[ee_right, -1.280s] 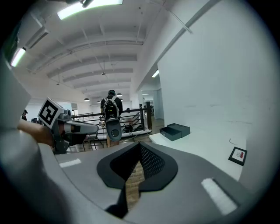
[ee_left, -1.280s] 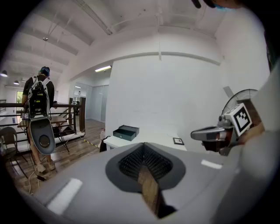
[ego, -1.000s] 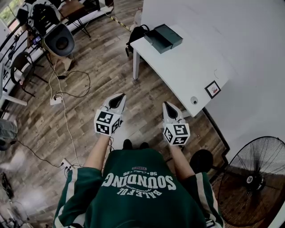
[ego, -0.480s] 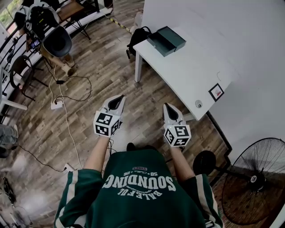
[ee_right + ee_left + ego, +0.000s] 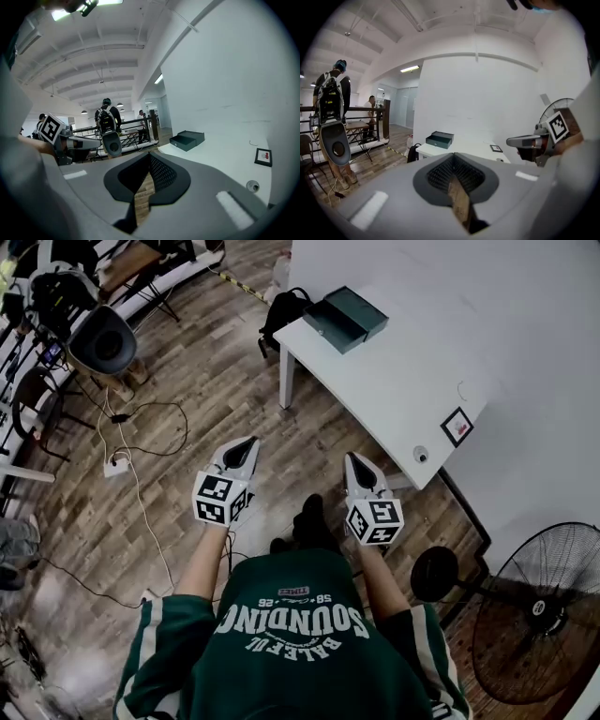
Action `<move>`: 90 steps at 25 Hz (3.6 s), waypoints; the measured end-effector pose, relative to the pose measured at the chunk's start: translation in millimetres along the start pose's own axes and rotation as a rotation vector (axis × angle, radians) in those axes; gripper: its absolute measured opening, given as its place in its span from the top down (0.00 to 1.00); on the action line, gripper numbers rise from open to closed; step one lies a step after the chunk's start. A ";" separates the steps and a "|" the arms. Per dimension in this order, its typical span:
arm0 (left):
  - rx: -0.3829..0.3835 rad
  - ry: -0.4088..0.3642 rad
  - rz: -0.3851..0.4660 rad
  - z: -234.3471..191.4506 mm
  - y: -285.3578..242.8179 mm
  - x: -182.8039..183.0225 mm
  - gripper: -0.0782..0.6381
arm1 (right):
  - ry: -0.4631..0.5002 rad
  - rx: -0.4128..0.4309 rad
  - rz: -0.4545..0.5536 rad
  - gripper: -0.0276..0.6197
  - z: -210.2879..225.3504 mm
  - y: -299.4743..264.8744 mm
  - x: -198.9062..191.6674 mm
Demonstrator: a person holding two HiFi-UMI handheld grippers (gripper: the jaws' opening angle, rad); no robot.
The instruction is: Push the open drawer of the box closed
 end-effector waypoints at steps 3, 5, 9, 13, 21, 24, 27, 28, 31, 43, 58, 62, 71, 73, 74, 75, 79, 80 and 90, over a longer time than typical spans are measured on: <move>-0.008 0.001 -0.011 -10.0 -20.3 -0.6 0.82 | -0.013 -0.014 -0.001 0.95 10.2 -16.4 -2.5; -0.012 0.006 -0.014 -15.9 -38.5 0.3 0.82 | -0.015 -0.016 -0.007 0.95 20.2 -30.4 -3.0; -0.020 0.009 -0.015 -29.7 -84.9 0.9 0.82 | -0.013 -0.019 -0.015 0.95 49.2 -69.2 -3.1; -0.015 0.010 -0.020 -44.8 -136.8 6.1 0.82 | -0.012 -0.013 -0.014 0.95 83.2 -114.3 3.6; -0.005 0.007 -0.021 -59.9 -256.5 22.3 0.82 | -0.008 0.035 -0.017 0.95 161.9 -207.0 22.2; -0.004 0.006 -0.019 -64.3 -292.3 29.0 0.82 | -0.005 0.051 -0.022 0.95 184.7 -236.3 28.1; -0.012 0.008 -0.020 -67.4 -319.9 33.8 0.82 | -0.005 0.056 -0.027 0.95 201.7 -258.0 31.6; -0.017 0.006 -0.023 -67.9 -327.0 34.7 0.82 | -0.007 0.056 -0.028 0.95 205.5 -263.0 32.6; -0.031 0.005 -0.030 -71.3 -343.3 36.6 0.82 | -0.012 0.051 -0.029 0.95 212.1 -273.6 34.7; -0.097 0.012 -0.032 -108.6 -422.9 37.8 0.82 | -0.010 -0.032 -0.021 0.95 247.3 -323.2 38.5; -0.176 0.024 -0.180 -145.1 -491.3 -3.9 0.82 | -0.067 -0.117 -0.084 0.95 276.0 -370.0 11.7; -0.201 0.024 -0.241 -155.2 -496.8 -21.9 0.82 | -0.091 -0.135 -0.122 0.95 273.4 -379.7 -0.3; -0.251 0.008 -0.355 -164.9 -506.3 -68.5 0.78 | -0.131 -0.159 -0.195 0.95 276.9 -380.6 -32.7; -0.271 0.016 -0.404 -167.1 -511.7 -78.8 0.73 | -0.136 -0.173 -0.204 0.95 278.5 -380.0 -35.1; -0.282 0.018 -0.433 -167.7 -514.8 -84.5 0.69 | -0.136 -0.177 -0.210 0.95 278.5 -379.3 -36.1; -0.293 0.017 -0.463 -167.8 -518.1 -90.2 0.67 | -0.135 -0.179 -0.217 0.95 278.1 -378.3 -37.0; -0.331 -0.016 -0.556 -166.5 -534.1 -110.2 0.65 | -0.139 -0.208 -0.235 0.95 280.5 -372.0 -41.1; -0.338 -0.025 -0.572 -165.9 -538.2 -114.8 0.66 | -0.143 -0.220 -0.237 0.95 281.9 -369.8 -42.2; -0.342 -0.049 -0.666 -164.6 -562.3 -143.0 0.66 | -0.174 -0.308 -0.268 0.95 293.8 -352.2 -54.3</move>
Point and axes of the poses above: the fingertips, and each gripper's own axes: y backward along the fingers, z to its right, x out of its top, the point moved 10 cm from there along y, backward along the fingers, and after that the axes turned 15 degrees about z, right-handed, at the moved point
